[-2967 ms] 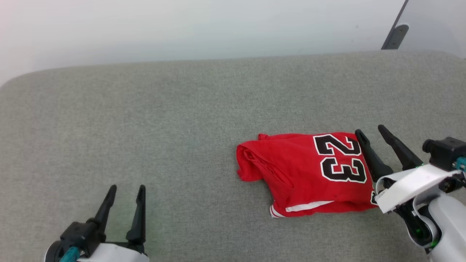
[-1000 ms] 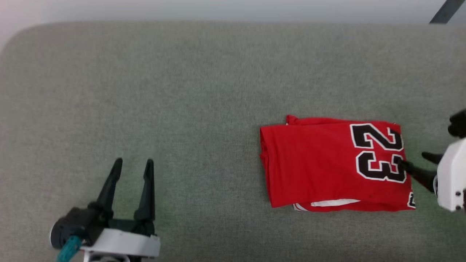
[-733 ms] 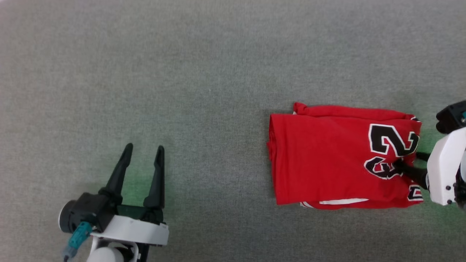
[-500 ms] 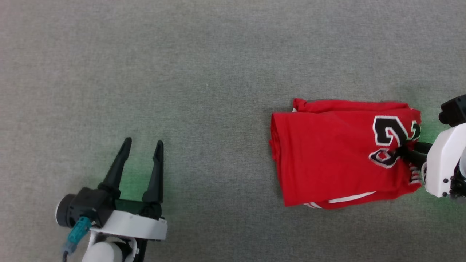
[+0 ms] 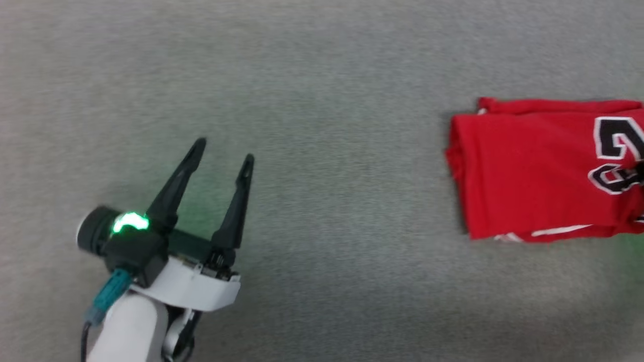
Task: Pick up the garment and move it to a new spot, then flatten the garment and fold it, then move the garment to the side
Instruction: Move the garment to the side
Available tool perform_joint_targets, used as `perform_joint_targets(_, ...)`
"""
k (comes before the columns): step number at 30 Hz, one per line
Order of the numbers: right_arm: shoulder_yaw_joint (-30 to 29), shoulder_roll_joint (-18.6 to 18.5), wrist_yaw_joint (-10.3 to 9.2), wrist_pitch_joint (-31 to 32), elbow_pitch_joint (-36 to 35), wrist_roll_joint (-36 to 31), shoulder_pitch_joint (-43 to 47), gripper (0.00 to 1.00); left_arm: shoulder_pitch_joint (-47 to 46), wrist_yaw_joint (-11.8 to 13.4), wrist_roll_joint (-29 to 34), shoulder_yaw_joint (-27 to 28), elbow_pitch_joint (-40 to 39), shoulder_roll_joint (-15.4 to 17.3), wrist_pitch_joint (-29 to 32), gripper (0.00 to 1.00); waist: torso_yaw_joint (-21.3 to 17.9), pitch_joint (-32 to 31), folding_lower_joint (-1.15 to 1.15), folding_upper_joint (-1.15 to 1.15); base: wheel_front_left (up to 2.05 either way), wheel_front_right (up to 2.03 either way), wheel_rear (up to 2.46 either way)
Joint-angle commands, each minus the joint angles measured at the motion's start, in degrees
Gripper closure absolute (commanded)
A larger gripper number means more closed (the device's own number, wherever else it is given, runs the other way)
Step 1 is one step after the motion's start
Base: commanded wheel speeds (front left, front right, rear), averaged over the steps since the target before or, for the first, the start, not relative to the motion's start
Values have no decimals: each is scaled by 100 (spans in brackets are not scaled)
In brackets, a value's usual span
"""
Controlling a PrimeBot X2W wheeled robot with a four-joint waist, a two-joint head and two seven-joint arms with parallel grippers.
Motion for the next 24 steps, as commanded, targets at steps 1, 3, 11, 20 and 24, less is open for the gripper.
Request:
perform_joint_targets(1, -115, -28, -12, -145, 192, 1, -122, 100, -272, 2, 103, -112, 30, 149, 1, 0, -537, 357, 0, 0, 0, 0, 0)
perform_joint_targets(3, -197, -67, -12, -332, 436, -68, -331, 100, -502, 2, 143, -254, 70, 316, 1, 0, -720, 503, 0, 0, 0, 0, 0)
perform_joint_targets(11, -493, -33, -11, -1395, 1816, -533, -1358, 100, -1917, 2, 193, -910, 106, 940, 1, 0, -1048, 1168, 0, 0, 0, 0, 0)
perform_joint_targets(20, -531, -3, -12, -2319, 3327, -1205, -2529, 100, -3068, 2, 111, -1543, 334, 1286, 1, 0, -1106, 1630, 0, 0, 0, 0, 0)
perform_joint_targets(24, -525, 124, -12, -2631, 3821, -1244, -2938, 100, -3368, 2, 36, -1767, 385, 1486, 2, 0, -1135, 1821, 0, 0, 0, 0, 0)
